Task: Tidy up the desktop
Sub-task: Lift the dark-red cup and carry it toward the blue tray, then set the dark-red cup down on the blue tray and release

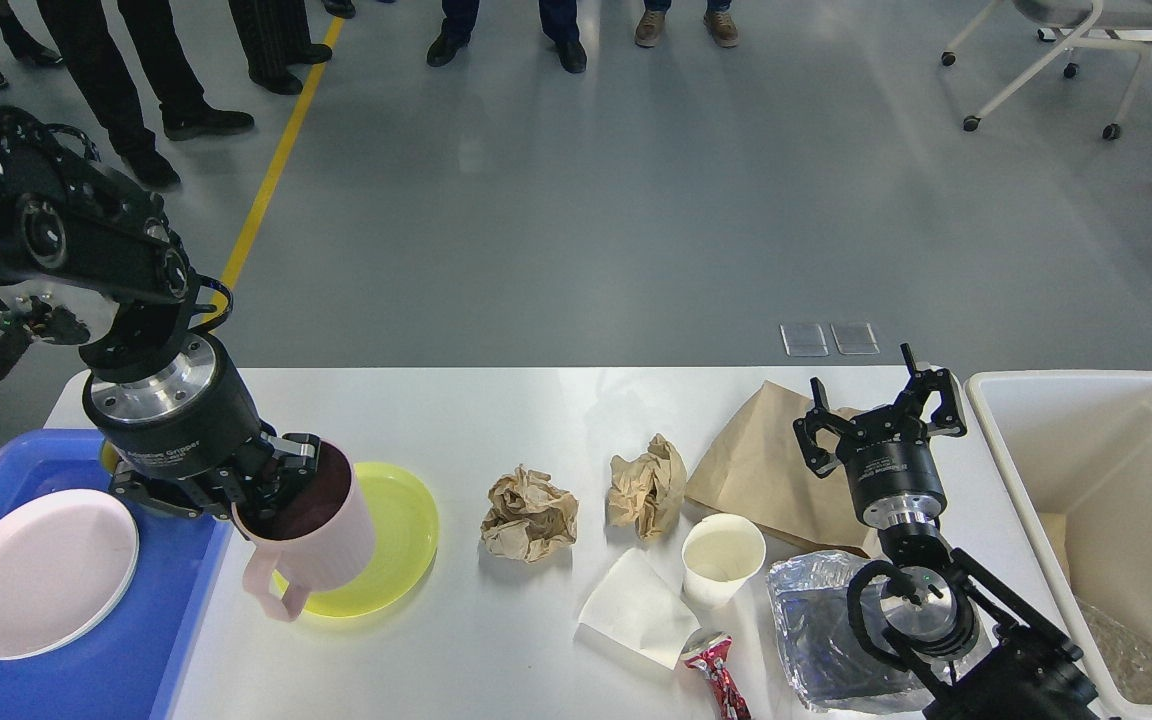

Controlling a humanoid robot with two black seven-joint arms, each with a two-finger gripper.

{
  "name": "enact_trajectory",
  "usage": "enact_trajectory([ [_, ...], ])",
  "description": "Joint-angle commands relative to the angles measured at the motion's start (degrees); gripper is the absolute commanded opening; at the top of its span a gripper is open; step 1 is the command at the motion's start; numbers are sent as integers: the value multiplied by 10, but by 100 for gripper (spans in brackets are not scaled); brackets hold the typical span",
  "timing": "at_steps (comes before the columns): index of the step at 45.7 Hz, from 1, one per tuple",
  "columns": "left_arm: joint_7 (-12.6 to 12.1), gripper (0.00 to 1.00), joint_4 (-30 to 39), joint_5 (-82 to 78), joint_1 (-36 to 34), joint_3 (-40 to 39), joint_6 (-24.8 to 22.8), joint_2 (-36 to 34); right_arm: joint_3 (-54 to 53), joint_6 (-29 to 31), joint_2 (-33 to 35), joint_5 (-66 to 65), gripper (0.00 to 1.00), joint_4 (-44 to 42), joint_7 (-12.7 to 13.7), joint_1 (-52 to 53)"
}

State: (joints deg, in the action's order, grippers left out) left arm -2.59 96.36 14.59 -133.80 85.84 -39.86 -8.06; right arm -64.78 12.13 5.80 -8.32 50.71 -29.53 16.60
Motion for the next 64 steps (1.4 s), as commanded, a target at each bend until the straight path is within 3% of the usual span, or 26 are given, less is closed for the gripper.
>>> enact_trajectory([
  [1,1,0,0,1,-3,3,-14,-3,0,0,0,1,100,0,0,0],
  [6,-1,0,-6,-4,4,10,-13,-19,0,0,0,1,100,0,0,0],
  [19,-1,0,-36,-90,9,42,-19,-147,0,0,0,1,100,0,0,0],
  [36,7,0,-154,-225,154,39,-23,-325,0,0,0,1,100,0,0,0],
  [41,7,0,-182,-291,188,12,-22,-407,0,0,0,1,100,0,0,-1],
  [49,8,0,-250,-352,317,-88,-21,-468,0,0,0,1,100,0,0,-1],
  [59,9,0,-330,-388,515,-227,-14,-472,0,0,0,1,100,0,-1,-1],
  [64,9,1,-378,-390,579,-280,-14,-467,0,0,-1,0,100,0,0,-1],
])
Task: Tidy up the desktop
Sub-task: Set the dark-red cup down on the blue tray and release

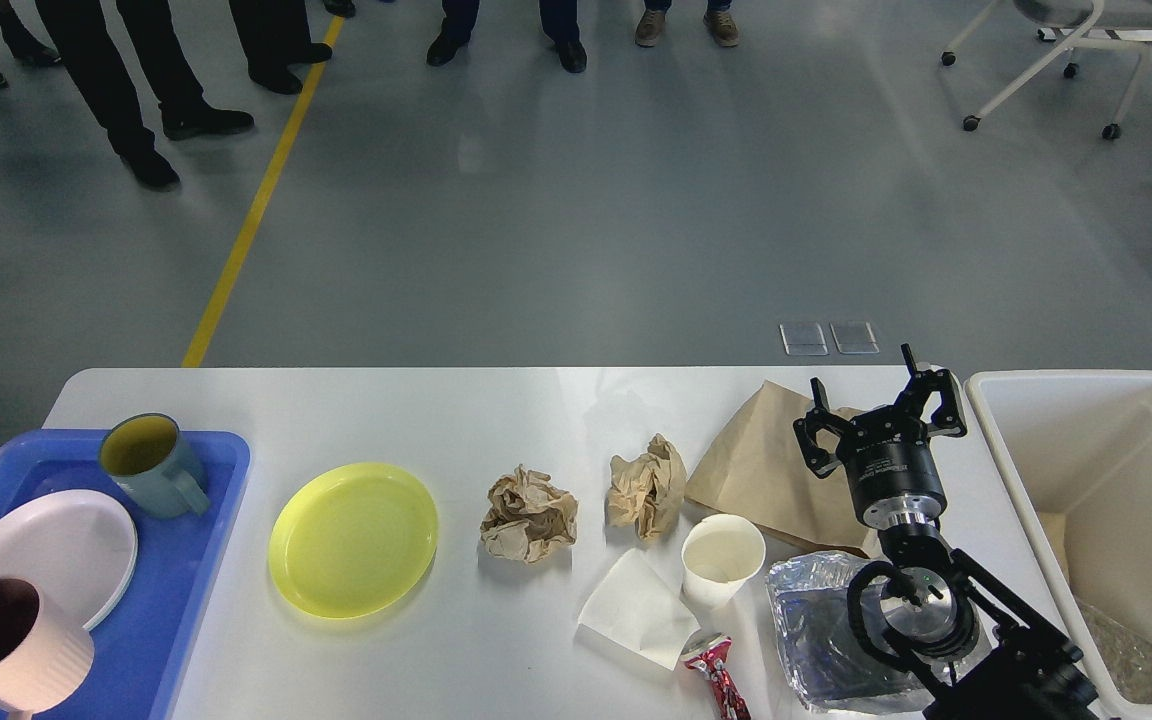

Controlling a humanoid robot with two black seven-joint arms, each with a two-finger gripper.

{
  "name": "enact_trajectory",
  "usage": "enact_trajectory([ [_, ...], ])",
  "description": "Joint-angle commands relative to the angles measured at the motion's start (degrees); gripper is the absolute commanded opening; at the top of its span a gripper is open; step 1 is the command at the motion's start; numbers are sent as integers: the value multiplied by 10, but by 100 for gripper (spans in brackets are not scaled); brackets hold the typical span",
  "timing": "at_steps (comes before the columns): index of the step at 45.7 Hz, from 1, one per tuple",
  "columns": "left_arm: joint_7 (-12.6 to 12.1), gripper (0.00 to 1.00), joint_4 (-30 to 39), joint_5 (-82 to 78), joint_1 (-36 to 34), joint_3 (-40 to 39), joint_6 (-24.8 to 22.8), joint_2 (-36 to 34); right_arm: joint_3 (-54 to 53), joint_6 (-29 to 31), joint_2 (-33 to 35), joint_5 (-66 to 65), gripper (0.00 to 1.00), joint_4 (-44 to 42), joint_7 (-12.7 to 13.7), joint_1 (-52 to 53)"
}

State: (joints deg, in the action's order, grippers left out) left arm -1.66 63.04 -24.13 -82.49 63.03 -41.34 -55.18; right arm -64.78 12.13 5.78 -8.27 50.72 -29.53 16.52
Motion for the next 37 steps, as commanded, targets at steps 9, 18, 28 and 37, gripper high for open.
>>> enact_trajectory([
  [9,0,1,-75,-2,102,-94,1,6,0,0,-1,0,100,0,0,0],
  [18,0,1,-76,-1,108,-106,3,17,0,0,-1,0,100,0,0,0],
  [28,0,1,-75,-3,156,-133,45,28,0,0,-1,-1,100,0,0,1],
  [37,0,1,-75,-3,161,-134,71,30,0,0,-1,0,100,0,0,0],
])
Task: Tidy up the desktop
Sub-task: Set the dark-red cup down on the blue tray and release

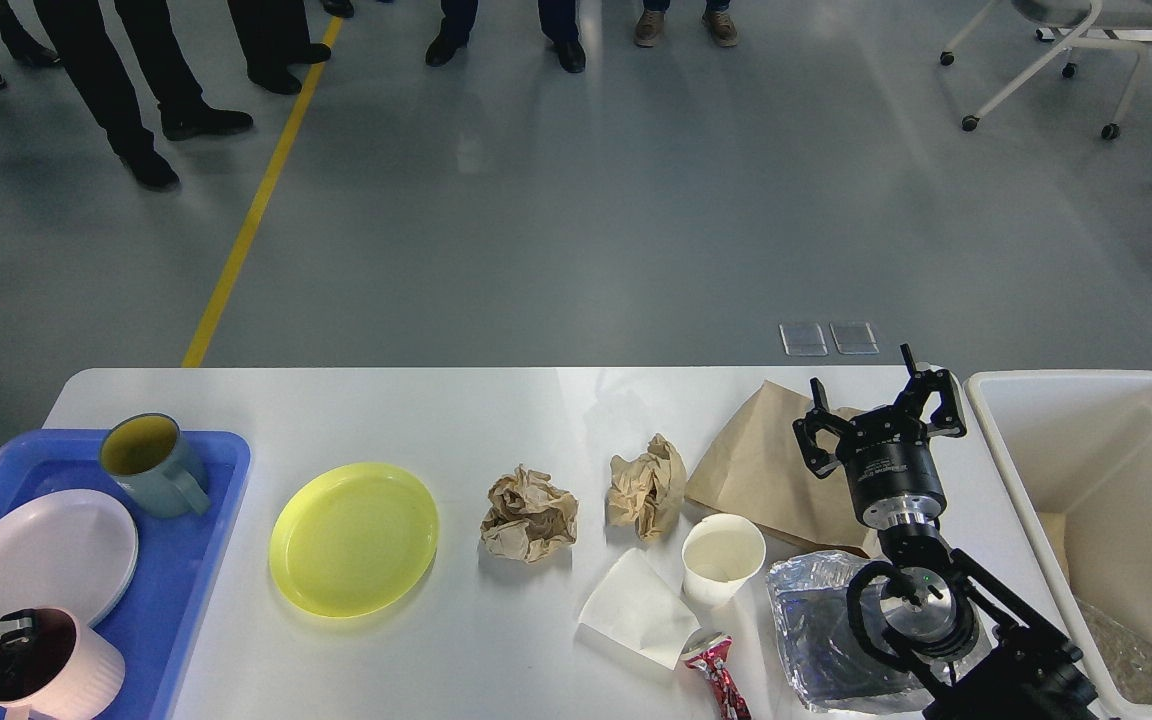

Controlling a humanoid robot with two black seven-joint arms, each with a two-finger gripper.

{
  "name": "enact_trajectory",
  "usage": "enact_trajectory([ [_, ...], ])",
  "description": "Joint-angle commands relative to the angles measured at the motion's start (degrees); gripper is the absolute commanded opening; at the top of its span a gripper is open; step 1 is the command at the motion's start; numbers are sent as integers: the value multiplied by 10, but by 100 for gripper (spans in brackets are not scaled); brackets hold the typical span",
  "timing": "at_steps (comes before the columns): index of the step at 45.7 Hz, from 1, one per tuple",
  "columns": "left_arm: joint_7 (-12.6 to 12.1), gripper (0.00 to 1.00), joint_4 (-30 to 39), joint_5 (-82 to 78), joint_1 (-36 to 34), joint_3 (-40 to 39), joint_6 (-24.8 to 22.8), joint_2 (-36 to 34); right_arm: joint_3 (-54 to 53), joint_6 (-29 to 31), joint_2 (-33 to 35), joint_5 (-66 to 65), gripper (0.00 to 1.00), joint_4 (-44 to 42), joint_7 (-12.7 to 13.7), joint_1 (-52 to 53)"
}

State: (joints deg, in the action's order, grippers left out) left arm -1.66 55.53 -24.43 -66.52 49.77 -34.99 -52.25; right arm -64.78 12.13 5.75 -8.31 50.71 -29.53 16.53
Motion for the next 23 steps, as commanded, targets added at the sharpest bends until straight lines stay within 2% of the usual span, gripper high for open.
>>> enact_trajectory([
  [1,0,1,0,0,2,-1,7,0,0,0,0,1,100,0,0,1],
  [19,1,2,6,2,4,-5,7,0,0,0,0,1,100,0,0,0],
  [23,8,2,6,2,9,-5,7,0,0,0,1,1,100,0,0,0],
])
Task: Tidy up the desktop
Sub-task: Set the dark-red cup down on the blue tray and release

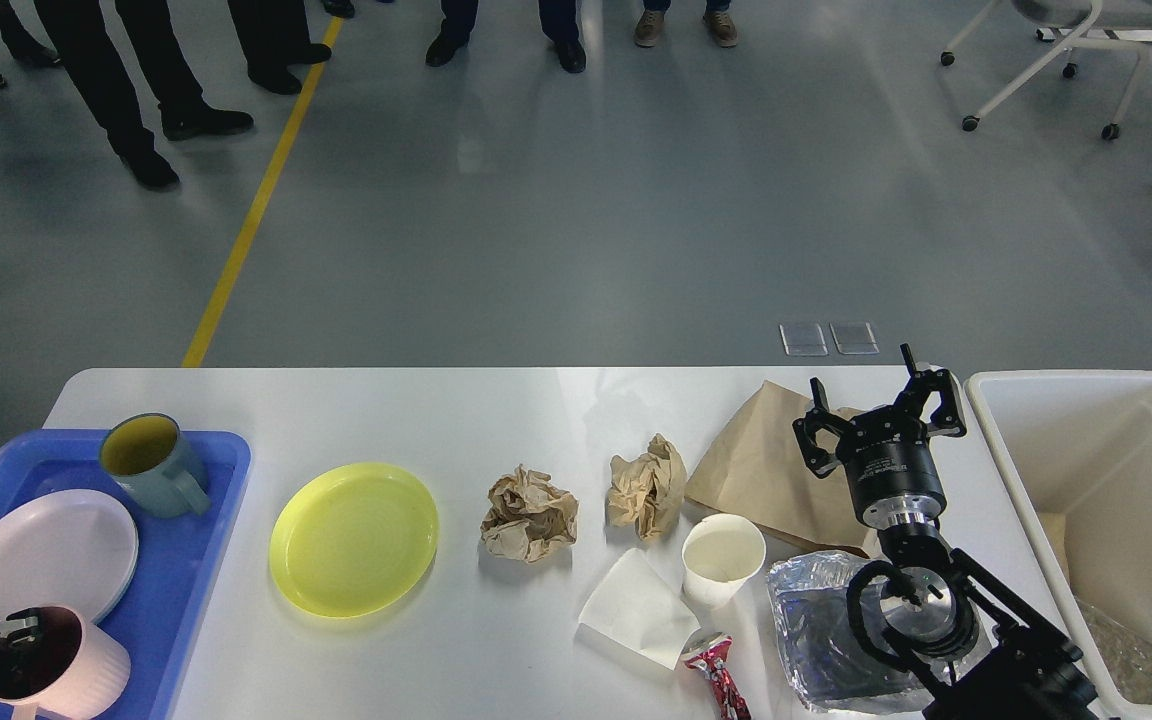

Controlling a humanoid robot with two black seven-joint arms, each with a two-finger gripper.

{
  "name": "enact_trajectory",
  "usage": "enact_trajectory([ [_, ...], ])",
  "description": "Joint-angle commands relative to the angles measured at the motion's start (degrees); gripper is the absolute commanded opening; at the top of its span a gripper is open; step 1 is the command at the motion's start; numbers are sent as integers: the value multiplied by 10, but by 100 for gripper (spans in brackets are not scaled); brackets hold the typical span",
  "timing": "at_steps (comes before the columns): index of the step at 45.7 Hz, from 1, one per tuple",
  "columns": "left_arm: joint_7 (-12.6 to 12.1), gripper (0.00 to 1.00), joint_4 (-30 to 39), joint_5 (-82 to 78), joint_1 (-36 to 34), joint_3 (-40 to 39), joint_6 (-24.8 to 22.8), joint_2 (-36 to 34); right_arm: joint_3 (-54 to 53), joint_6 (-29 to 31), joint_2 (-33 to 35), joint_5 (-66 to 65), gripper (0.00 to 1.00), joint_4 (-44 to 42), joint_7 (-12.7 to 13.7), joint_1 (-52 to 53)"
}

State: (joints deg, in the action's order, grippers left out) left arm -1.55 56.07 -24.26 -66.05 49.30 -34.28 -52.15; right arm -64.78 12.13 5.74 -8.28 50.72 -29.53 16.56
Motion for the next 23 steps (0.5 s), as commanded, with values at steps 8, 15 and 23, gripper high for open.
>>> enact_trajectory([
  [8,14,13,2,4,5,0,12,0,0,0,0,0,100,0,0,1],
  [15,15,51,11,10,8,0,70,0,0,0,1,0,100,0,0,1],
  [23,15,87,21,24,10,1,79,-1,0,0,1,0,100,0,-1,1],
])
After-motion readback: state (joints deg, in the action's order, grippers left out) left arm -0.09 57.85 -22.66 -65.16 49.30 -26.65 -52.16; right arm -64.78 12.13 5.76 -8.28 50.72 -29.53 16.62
